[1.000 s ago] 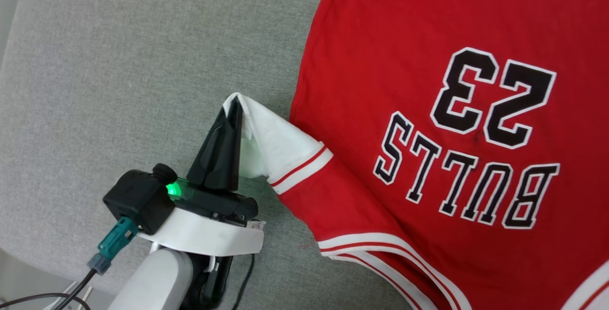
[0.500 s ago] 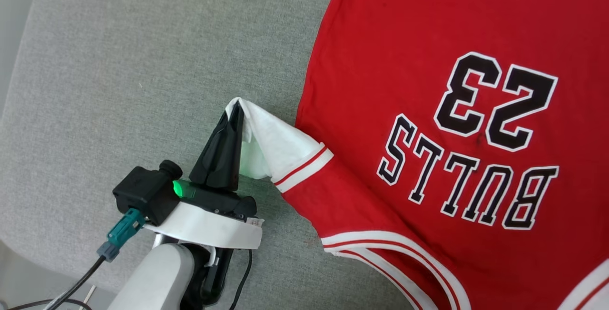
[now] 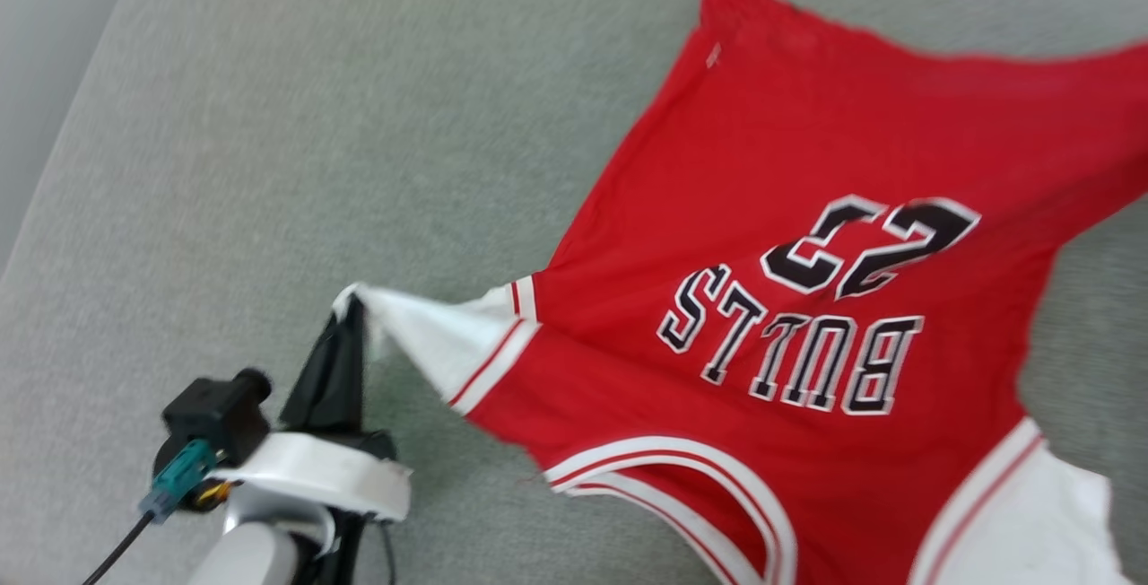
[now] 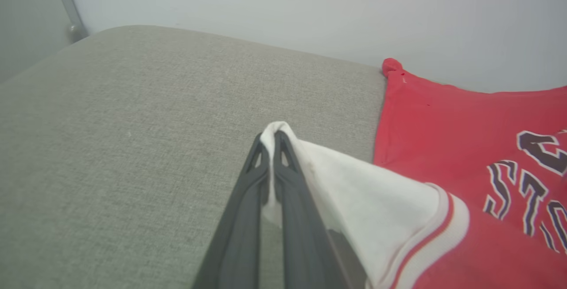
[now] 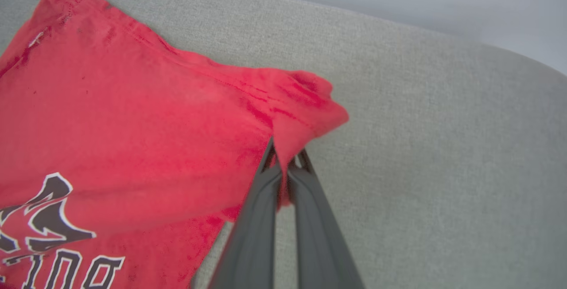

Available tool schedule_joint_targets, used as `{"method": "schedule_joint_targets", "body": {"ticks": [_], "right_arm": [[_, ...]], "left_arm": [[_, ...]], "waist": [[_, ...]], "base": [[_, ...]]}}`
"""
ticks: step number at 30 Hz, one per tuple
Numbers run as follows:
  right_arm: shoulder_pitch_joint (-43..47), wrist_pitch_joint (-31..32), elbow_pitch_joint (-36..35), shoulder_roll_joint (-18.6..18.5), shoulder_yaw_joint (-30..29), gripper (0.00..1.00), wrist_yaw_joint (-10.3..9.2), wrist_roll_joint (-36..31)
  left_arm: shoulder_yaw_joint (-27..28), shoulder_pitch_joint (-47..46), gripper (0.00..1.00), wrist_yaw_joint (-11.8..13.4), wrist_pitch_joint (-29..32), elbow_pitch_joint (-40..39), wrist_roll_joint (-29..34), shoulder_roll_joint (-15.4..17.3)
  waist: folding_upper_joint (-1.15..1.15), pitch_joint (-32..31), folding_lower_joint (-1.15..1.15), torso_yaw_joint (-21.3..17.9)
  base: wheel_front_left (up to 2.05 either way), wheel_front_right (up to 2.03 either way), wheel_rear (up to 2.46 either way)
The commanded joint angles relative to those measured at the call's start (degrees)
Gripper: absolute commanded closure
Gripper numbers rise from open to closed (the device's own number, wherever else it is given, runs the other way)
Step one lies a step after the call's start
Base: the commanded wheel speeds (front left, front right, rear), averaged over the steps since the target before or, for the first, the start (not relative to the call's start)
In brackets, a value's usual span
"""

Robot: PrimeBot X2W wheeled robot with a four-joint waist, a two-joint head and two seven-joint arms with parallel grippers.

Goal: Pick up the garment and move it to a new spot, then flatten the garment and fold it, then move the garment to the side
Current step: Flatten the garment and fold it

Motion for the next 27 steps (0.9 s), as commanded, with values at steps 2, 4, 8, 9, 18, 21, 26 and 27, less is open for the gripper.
{"method": "schedule_joint_targets", "body": {"ticks": [2,4,8,9,18,21,26,27], "right_arm": [[6.74,0.19,-3.09,-1.2,-0.51,1.0,-0.04,2.19],[12.4,0.9,-5.78,-1.44,-1.68,1.0,-0.04,3.76],[24.76,2.81,-9.79,0.2,-2.61,1.0,-0.04,5.59],[27.58,2.97,-10.58,0.71,-3.11,1.0,-0.04,6.12],[50.0,2.27,-14.84,7.15,-7.28,1.0,-0.04,8.27],[54.46,1.43,-15.75,9.7,-7.98,0.55,-0.04,9.04],[56.22,-4.46,-16.56,12.41,-9.65,0.0,-0.04,8.32],[55.56,-6.44,-16.73,12.63,-9.88,0.0,-0.04,7.96]], "left_arm": [[1.62,2.44,1.0,1.04,0.07,0.82,-1.05,1.13],[2.35,4.43,1.0,1.71,0.71,1.17,-1.75,1.88],[4.23,8.42,1.0,3.42,1.52,0.96,-2.98,3.35],[4.65,9.2,1.0,3.83,1.72,0.88,-3.24,3.68],[7.13,13.81,1.0,6.0,4.25,0.37,-5.71,5.73],[7.21,14.33,1.0,6.48,4.68,-0.05,-5.85,5.82],[6.79,14.75,1.0,6.78,5.14,-0.73,-5.86,5.63],[6.68,14.72,1.0,6.8,5.23,-0.94,-5.83,5.68]], "waist": [[0.0,-6.0,0.0,-5.22],[0.0,-7.81,0.0,-7.14],[0.0,-10.95,0.0,-11.19],[0.0,-11.52,0.0,-12.04],[0.0,-14.96,0.0,-16.23],[0.0,-14.83,0.0,-16.83],[0.0,-14.99,0.0,-17.42],[0.0,-14.95,0.0,-17.47]], "base": [[0.0,0.0,0.0],[0.0,0.0,0.0],[0.0,0.0,0.0],[0.0,0.0,0.0],[0.0,0.0,0.0],[0.0,0.0,0.0],[0.0,0.0,0.0],[0.0,0.0,0.0]]}}
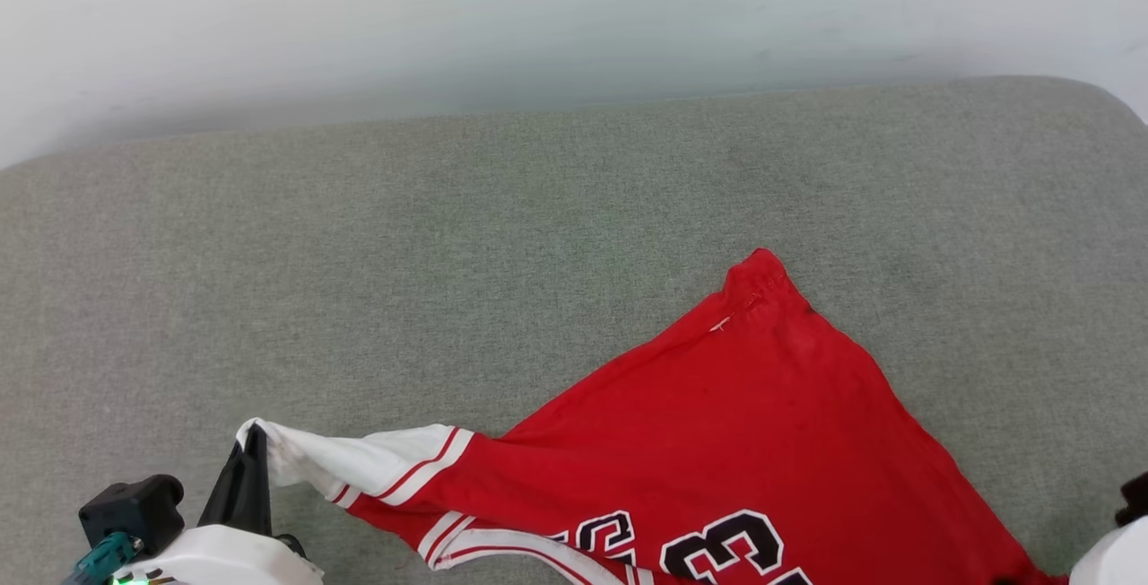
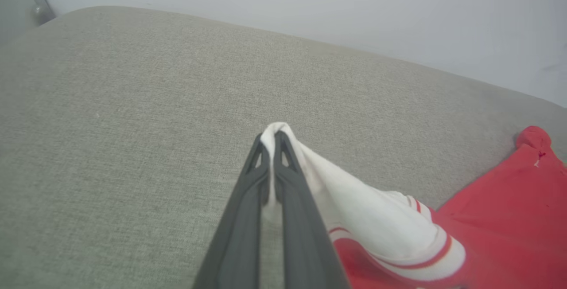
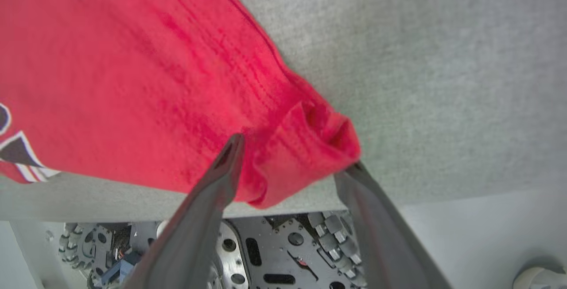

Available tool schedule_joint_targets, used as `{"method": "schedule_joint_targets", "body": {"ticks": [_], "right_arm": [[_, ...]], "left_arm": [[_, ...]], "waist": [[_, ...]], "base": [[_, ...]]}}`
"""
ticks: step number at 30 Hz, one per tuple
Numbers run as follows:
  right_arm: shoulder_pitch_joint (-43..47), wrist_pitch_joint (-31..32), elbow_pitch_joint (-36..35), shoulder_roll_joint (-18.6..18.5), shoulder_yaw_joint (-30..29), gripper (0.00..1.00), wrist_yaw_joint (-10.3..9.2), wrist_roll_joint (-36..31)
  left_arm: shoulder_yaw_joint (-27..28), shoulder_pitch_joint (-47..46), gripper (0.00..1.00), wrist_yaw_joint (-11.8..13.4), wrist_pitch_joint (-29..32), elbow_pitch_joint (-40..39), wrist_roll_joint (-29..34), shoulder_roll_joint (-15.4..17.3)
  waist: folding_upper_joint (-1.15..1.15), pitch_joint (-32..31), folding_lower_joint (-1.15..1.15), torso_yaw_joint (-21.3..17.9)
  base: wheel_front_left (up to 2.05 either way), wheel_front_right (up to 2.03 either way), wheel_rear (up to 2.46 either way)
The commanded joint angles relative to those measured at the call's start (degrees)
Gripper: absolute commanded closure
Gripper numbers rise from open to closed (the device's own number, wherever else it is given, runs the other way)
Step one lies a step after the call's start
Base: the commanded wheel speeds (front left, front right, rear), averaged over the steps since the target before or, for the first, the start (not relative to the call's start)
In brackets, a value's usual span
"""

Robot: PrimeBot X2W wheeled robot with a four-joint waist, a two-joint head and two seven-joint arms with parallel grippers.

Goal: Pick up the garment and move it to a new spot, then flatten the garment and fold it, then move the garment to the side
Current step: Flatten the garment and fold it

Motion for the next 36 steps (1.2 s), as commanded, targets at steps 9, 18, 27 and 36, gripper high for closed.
{"method": "schedule_joint_targets", "body": {"ticks": [9,18,27,36], "right_arm": [[-10.43,-26.52,1.68,0.31,-0.94,0.0,-0.04,-3.23],[-23.01,-31.99,3.44,-4.0,6.71,0.0,-0.04,0.04],[-36.25,-8.17,3.92,-8.2,15.01,0.0,-0.04,3.91],[-41.76,7.53,7.39,-6.95,19.87,0.0,-0.03,1.32]], "left_arm": [[-1.2,-3.21,1.0,-0.05,0.28,-2.95,1.64,0.49],[-3.1,-9.45,1.0,-0.64,-0.42,-6.5,3.78,-0.63],[-5.13,-14.65,1.0,-1.67,-1.15,-8.16,5.46,-1.87],[-7.14,-19.09,1.0,-3.61,-2.67,-6.5,6.0,-4.13]], "waist": [[0.0,2.77,0.02,1.46],[0.0,9.51,0.02,4.8],[0.0,15.17,0.02,8.03],[0.0,19.85,0.02,11.76]], "base": [[0.0,0.0,0.0],[0.0,0.0,0.0],[0.0,0.0,0.0],[0.0,0.0,0.0]]}}
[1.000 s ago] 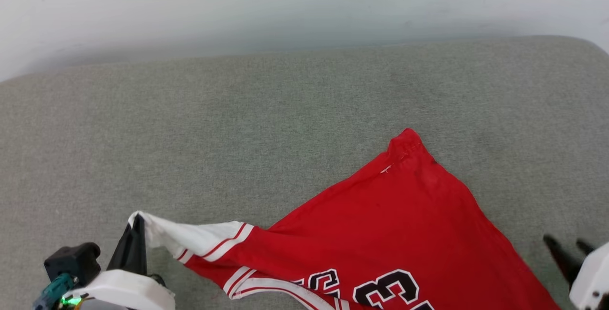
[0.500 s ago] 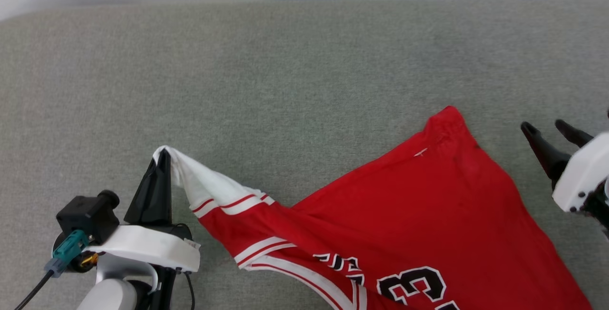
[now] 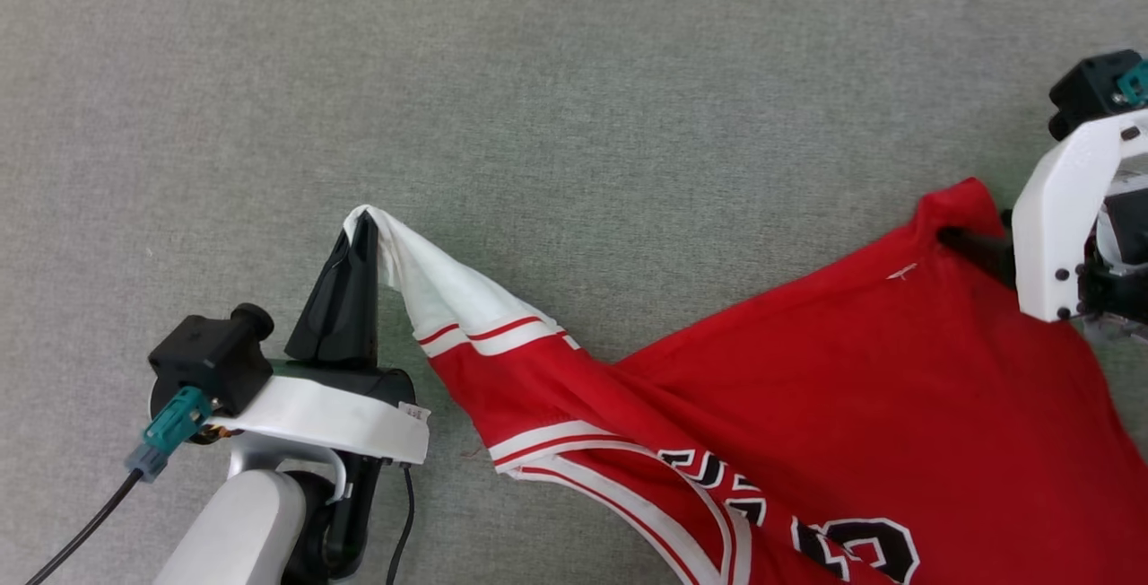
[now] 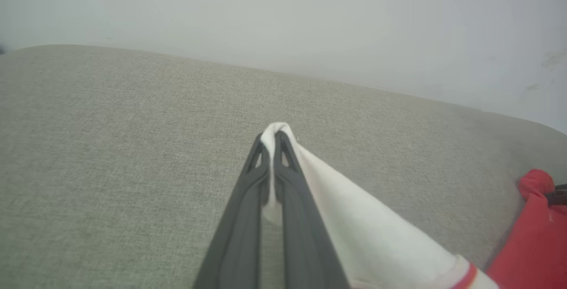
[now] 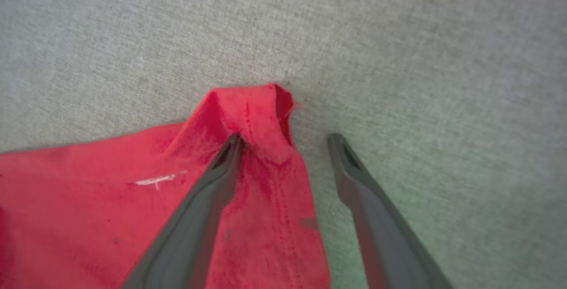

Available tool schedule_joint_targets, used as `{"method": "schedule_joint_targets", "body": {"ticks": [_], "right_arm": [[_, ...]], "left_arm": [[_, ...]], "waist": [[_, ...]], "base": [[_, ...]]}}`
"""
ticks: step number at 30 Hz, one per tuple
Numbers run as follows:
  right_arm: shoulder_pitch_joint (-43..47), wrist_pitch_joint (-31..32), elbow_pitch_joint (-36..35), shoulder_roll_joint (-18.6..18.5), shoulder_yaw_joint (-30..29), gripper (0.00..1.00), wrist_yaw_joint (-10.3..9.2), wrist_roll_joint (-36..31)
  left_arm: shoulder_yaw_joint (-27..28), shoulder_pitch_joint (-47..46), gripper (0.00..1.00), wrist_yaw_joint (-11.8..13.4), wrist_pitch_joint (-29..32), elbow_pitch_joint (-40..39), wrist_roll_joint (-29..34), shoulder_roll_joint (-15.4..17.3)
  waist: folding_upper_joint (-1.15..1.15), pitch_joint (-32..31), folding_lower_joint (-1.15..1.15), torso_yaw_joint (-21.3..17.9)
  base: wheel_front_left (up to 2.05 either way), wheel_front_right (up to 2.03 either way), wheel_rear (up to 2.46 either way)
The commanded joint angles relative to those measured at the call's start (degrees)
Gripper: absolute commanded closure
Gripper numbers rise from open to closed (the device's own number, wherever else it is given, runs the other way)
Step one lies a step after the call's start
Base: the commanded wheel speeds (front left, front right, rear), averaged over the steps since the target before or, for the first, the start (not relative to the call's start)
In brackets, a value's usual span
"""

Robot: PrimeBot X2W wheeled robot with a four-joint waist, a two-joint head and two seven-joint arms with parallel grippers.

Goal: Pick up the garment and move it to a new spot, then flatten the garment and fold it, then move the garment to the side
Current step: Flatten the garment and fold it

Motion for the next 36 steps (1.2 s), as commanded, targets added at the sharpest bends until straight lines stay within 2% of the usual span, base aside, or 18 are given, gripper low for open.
{"method": "schedule_joint_targets", "body": {"ticks": [1,3,4,5,6,12,20,27,36], "right_arm": [[0.78,0.62,1.88,0.88,1.7,0.0,-0.02,-0.1],[1.67,1.97,3.8,1.61,3.21,0.0,-0.01,0.5],[1.84,2.09,4.36,1.73,3.89,0.56,-0.01,0.68],[1.99,2.39,4.99,1.94,4.39,0.84,0.0,1.1],[1.9,2.54,5.38,2.01,4.94,1.0,0.0,1.27],[-0.15,-3.57,4.58,-0.38,6.42,1.0,-0.01,1.81],[-1.99,-13.02,7.1,-0.22,4.7,1.0,-0.02,-0.02],[-4.31,-18.62,9.12,0.79,1.83,1.0,-0.02,-0.58],[-10.47,-24.08,11.79,0.55,1.13,1.0,-0.02,-2.73]], "left_arm": [[0.12,-0.87,1.0,-0.33,-0.43,0.34,0.03,-0.26],[-0.05,-1.02,1.0,-0.53,-0.62,1.01,-0.16,-0.57],[-0.15,-1.13,1.0,-0.68,-0.64,1.41,-0.32,-0.69],[-0.19,-1.3,1.0,-0.78,-0.68,1.66,-0.32,-0.72],[-0.22,-1.46,1.0,-0.83,-0.57,1.99,-0.34,-0.72],[0.38,-1.82,1.0,-1.49,0.44,4.4,-1.29,0.99],[1.83,-5.79,1.0,-2.34,3.45,6.32,-1.01,4.74],[2.76,-15.75,1.0,-4.4,6.36,12.73,-1.93,5.7],[2.29,-30.5,1.0,-7.75,6.78,23.89,-1.4,4.36]], "waist": [[0.0,0.83,-0.01,0.83],[0.0,0.98,-0.01,1.09],[0.0,1.02,-0.01,1.21],[0.0,1.04,-0.01,1.26],[0.0,1.01,-0.01,1.28],[0.0,-2.81,-0.01,0.28],[0.0,-10.57,-0.01,-2.1],[0.0,-15.98,-0.01,-3.62],[0.0,-19.36,-0.01,-5.89]], "base": [[0.0,0.0,0.0],[0.0,0.0,0.0],[0.0,0.0,0.0],[0.0,0.0,0.0],[0.0,0.0,0.0],[0.0,0.0,0.0],[0.0,0.0,0.0],[0.0,0.0,0.0],[0.0,0.0,0.0]]}}
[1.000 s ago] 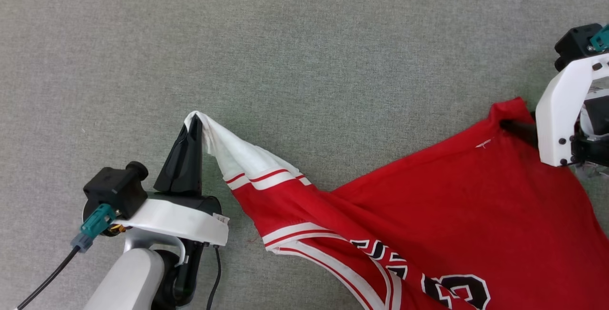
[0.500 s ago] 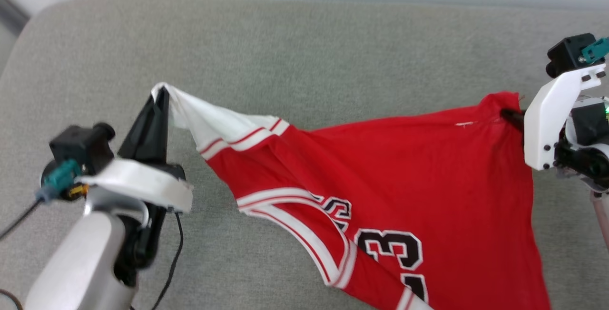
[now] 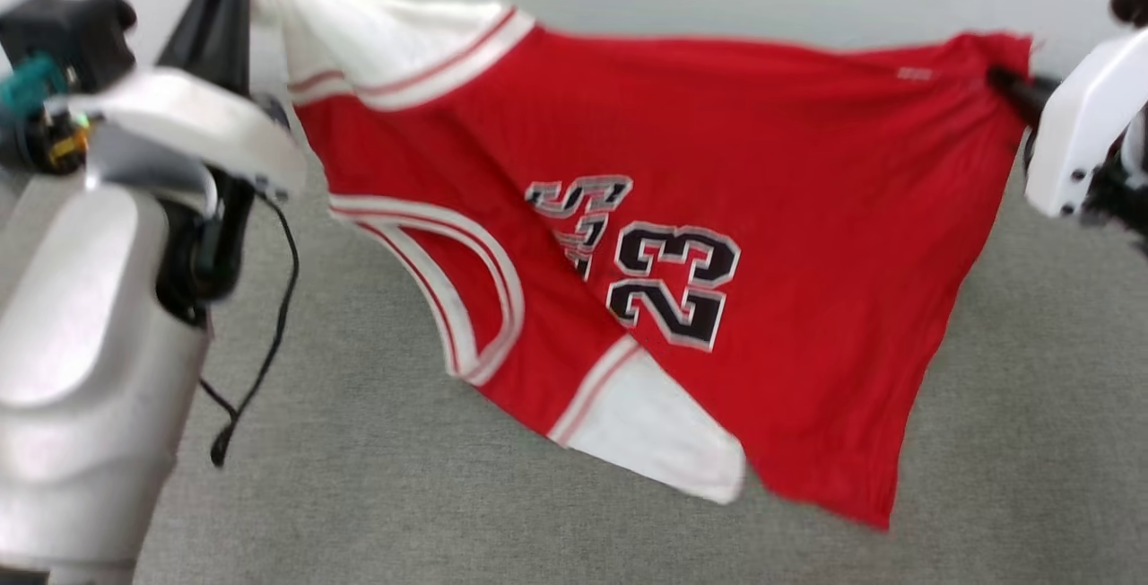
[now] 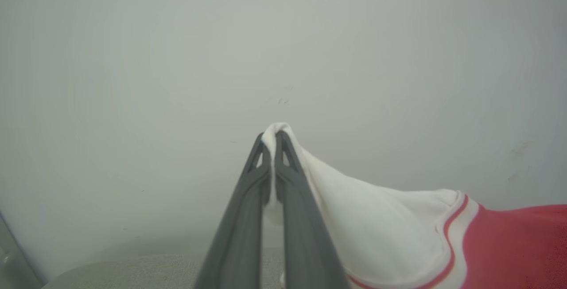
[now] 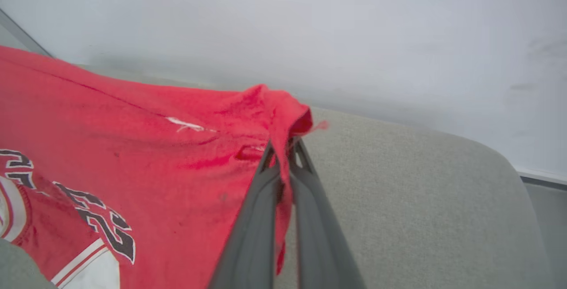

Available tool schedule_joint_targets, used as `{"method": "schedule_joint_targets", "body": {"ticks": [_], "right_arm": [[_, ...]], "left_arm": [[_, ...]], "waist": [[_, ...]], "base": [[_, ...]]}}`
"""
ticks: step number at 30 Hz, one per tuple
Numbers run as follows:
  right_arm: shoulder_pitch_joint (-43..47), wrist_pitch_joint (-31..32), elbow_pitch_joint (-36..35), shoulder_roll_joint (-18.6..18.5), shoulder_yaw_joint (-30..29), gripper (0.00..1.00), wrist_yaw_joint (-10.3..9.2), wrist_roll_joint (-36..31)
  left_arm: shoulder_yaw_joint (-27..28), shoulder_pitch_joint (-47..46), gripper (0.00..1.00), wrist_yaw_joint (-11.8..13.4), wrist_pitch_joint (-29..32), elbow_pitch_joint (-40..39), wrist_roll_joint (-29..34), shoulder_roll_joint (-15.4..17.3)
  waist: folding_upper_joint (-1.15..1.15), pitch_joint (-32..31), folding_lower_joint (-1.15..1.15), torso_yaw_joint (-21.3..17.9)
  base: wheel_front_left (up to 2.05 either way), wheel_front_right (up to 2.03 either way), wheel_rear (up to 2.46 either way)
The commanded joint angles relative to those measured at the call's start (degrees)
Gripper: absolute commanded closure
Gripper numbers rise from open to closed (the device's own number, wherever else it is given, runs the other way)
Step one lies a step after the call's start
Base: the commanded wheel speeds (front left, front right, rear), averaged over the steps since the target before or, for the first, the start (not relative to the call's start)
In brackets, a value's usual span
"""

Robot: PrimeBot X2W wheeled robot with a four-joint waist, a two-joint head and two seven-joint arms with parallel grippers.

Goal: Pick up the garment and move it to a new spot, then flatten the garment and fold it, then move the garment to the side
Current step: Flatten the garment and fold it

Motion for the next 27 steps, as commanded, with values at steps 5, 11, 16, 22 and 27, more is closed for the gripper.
{"method": "schedule_joint_targets", "body": {"ticks": [5,11,16,22,27], "right_arm": [[-7.51,-4.17,1.57,-0.92,0.44,1.0,-0.03,-1.75],[-16.91,-9.23,2.58,-1.83,0.46,1.0,-0.03,-2.87],[-25.55,-15.82,3.49,-1.89,0.1,1.0,-0.03,-4.96],[-34.47,-21.99,6.3,-0.69,0.48,1.0,-0.04,-7.15],[-41.07,-26.45,9.33,0.21,1.88,1.0,-0.04,-7.7]], "left_arm": [[0.15,-11.37,1.0,-2.27,-1.1,6.48,1.09,-0.51],[1.07,-24.13,1.0,-3.42,-2.7,11.88,2.14,-0.34],[1.38,-34.57,1.0,-4.29,-3.98,15.29,3.86,0.74],[1.82,-44.51,1.0,-5.03,-5.35,17.67,5.33,2.15],[1.78,-50.78,1.0,-5.56,-5.91,19.03,5.86,2.4]], "waist": [[0.0,1.97,0.0,-1.51],[0.0,8.01,0.0,-2.28],[0.0,14.02,0.0,-3.15],[0.0,20.77,0.0,-4.27],[0.0,27.24,0.0,-4.9]], "base": [[0.0,0.0,0.0],[0.0,0.0,0.0],[0.0,0.0,0.0],[0.0,0.0,0.0],[0.0,0.0,0.0]]}}
